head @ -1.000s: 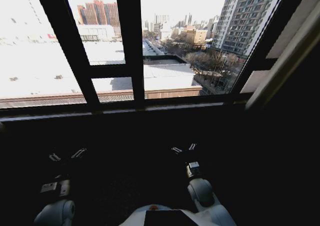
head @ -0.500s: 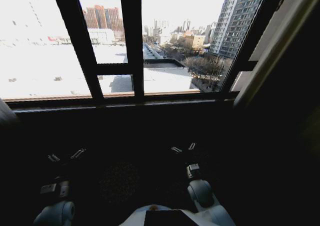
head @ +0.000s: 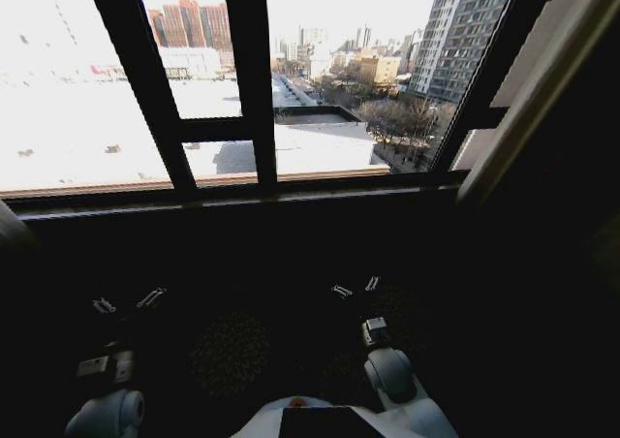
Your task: Open the curtains by pulling them apart, changing their state from closed to fully open.
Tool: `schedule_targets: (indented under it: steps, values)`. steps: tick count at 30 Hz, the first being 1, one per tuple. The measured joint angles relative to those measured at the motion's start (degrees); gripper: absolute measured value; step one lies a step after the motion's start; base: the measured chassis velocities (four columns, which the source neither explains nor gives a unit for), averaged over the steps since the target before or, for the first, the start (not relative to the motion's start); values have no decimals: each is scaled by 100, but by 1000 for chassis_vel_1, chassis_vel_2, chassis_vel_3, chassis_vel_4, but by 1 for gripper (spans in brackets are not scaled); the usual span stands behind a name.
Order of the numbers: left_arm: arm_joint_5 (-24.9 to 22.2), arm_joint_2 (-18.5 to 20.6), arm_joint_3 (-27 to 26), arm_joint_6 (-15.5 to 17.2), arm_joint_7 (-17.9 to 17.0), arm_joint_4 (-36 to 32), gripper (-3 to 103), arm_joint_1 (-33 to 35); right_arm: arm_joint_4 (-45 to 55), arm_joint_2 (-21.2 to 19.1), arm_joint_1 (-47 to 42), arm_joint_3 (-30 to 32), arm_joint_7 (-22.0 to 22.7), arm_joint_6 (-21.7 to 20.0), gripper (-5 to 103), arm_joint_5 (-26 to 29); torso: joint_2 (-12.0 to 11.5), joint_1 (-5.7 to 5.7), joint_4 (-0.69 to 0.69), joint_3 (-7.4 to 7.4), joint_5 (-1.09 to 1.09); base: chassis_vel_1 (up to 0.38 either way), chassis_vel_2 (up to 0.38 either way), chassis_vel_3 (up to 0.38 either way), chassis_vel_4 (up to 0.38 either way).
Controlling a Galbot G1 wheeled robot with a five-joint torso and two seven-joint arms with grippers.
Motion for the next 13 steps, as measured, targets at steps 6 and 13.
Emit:
schedule_targets:
  steps: [6, 13]
  values:
    - [-237, 198, 48, 325, 236, -76, 100, -84, 497, -106, 276, 209, 165, -758, 100, 607, -1, 1, -1, 1, 0, 0, 0, 0, 0]
    - [-247, 146, 79, 556, 380, -461, 100, 94, 741, -234, 626, 183, 32, -1215, 100, 1065, -2, 3, -1, 2, 2, 0, 0, 0, 0]
